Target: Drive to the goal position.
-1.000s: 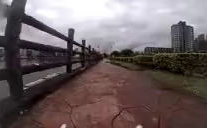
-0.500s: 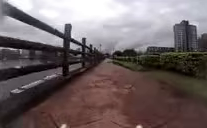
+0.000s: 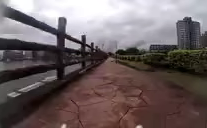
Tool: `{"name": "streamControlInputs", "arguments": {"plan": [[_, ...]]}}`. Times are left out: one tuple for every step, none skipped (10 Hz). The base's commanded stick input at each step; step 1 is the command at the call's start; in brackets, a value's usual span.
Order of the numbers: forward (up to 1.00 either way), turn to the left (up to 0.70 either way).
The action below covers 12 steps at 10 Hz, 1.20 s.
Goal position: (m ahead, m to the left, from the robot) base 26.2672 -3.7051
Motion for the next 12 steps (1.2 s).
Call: {"name": "streamControlInputs", "arguments": {"plan": [[0.85, 0.01], [0.85, 0.01], [0.85, 0.01], [0.85, -0.03], [0.85, -0.14], [0.85, -0.27], [0.85, -0.33], [0.85, -0.33], [0.85, -0.33], [0.85, -0.32], [0.85, -0.08], [0.85, 0.0]]}}
